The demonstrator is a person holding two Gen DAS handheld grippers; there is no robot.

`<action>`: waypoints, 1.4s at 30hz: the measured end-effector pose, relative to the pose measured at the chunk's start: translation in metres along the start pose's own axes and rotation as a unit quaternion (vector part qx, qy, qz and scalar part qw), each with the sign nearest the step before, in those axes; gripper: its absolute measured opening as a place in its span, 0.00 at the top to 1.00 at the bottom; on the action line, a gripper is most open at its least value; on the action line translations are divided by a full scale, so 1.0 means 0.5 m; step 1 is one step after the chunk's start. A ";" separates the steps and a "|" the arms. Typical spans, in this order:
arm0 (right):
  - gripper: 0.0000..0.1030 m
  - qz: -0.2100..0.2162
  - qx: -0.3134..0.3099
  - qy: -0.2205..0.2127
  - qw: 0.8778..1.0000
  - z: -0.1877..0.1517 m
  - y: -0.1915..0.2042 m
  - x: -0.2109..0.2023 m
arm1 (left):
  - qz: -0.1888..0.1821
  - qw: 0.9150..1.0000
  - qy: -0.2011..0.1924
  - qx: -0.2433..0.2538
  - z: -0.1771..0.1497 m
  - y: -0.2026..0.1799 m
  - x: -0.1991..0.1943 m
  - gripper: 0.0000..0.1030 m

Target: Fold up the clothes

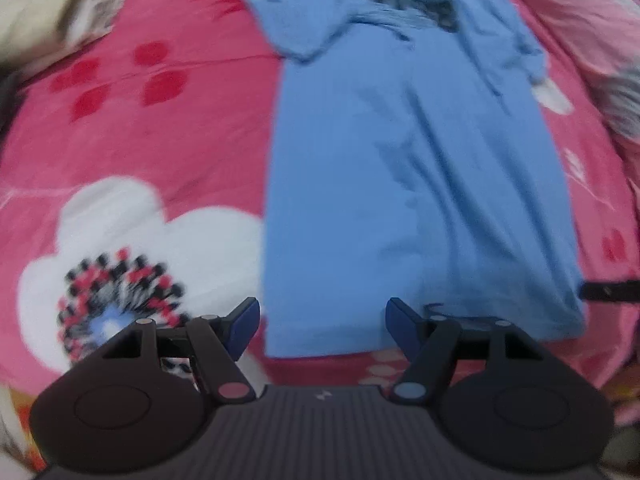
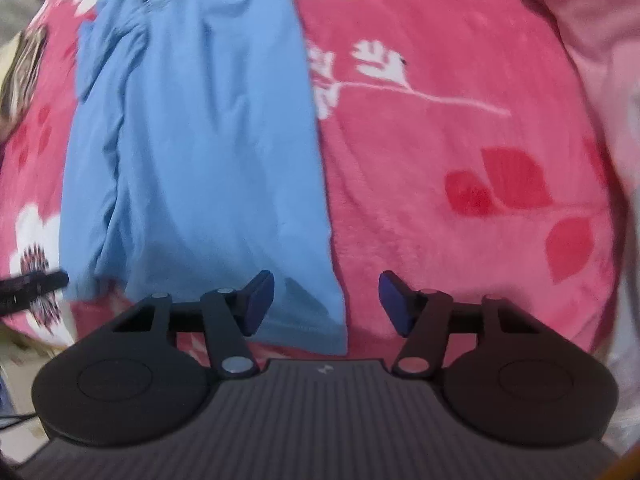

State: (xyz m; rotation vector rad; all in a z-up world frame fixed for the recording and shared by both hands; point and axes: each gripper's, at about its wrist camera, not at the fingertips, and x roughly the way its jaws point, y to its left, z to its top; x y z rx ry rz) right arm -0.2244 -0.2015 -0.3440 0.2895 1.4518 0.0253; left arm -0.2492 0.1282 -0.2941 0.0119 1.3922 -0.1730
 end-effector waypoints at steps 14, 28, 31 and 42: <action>0.51 -0.004 0.021 0.007 1.000 -0.013 -0.006 0.051 | 0.014 1.000 0.001 0.020 -0.004 -0.036 0.022 0.90; 0.51 -0.004 0.018 0.010 1.000 -0.021 -0.012 0.073 | 0.059 0.955 -0.083 -0.277 0.004 0.279 -0.133 0.97; 0.51 -0.003 0.013 0.013 1.000 -0.022 -0.014 0.081 | 0.102 0.938 -0.077 -0.322 0.002 0.358 -0.116 0.95; 0.52 -0.002 0.016 0.024 1.000 -0.024 -0.030 0.090 | 0.068 0.945 -0.028 -0.319 -0.064 0.325 -0.115 0.67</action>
